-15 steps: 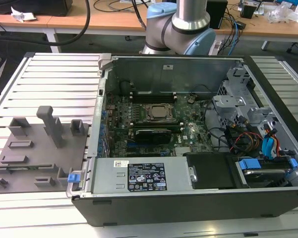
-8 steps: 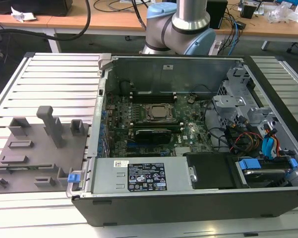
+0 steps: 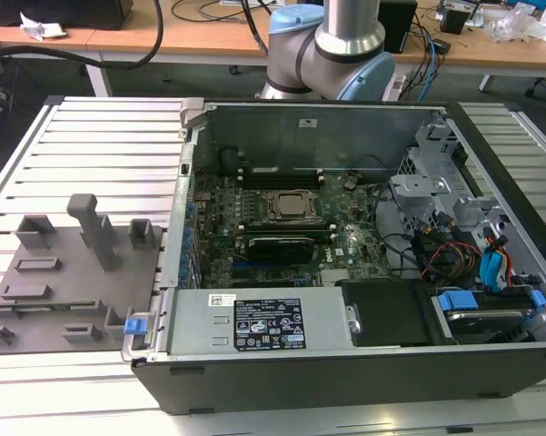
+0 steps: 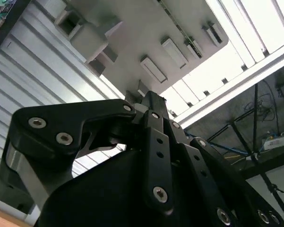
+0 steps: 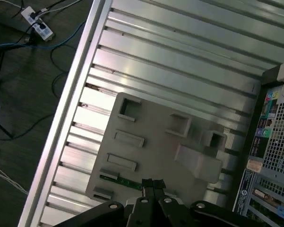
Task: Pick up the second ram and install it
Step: 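Pick up the second ram and move it above second insertion slot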
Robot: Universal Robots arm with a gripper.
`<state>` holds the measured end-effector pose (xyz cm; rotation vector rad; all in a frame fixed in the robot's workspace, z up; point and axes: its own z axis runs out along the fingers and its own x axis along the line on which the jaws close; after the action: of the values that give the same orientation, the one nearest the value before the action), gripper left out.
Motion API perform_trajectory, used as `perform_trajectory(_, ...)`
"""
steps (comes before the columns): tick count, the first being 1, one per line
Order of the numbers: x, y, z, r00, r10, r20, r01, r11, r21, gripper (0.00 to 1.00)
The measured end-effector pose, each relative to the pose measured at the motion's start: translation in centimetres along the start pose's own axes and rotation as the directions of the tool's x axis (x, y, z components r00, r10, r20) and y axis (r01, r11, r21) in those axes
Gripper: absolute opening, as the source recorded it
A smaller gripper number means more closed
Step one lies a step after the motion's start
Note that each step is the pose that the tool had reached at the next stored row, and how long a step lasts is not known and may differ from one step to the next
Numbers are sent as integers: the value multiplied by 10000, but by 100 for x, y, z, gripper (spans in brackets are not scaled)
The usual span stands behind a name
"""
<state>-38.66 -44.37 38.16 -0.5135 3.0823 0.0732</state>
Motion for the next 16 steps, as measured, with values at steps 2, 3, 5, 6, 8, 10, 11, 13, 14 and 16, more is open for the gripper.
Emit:
perform_trajectory(2,0,0,0,9987,-505,-22,505,9987,-12,11)
perform_trajectory(3,0,0,0,9981,-622,-27,622,9981,-15,11)
perform_trajectory(5,0,0,0,9949,-1005,-43,1005,9949,-25,11)
perform_trajectory(6,0,0,0,9930,-1176,-50,1176,9931,-31,11)
perform_trajectory(8,0,0,0,9848,-1736,-73,1736,9848,-47,11)
perform_trajectory(10,0,0,0,9809,-1946,-81,1945,9809,-54,11)
perform_trajectory(11,0,0,0,9780,-2083,-86,2082,9781,-58,11)
perform_trajectory(13,0,0,0,9724,-2329,-95,2329,9725,-66,11)
perform_trajectory(14,0,0,0,9699,-2434,-99,2433,9699,-70,11)
perform_trajectory(16,0,0,0,9624,-2716,-110,2715,9624,-80,11)
